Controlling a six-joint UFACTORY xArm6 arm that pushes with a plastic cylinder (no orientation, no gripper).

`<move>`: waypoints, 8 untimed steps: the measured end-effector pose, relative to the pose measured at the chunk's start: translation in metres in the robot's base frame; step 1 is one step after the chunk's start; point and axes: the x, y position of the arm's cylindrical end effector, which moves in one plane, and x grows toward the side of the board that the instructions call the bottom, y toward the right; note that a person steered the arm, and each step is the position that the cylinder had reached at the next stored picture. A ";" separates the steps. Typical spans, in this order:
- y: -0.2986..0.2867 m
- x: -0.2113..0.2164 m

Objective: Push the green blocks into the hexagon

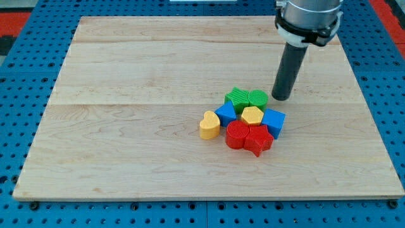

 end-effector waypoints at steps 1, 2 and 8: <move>-0.022 -0.001; -0.028 0.015; -0.076 0.000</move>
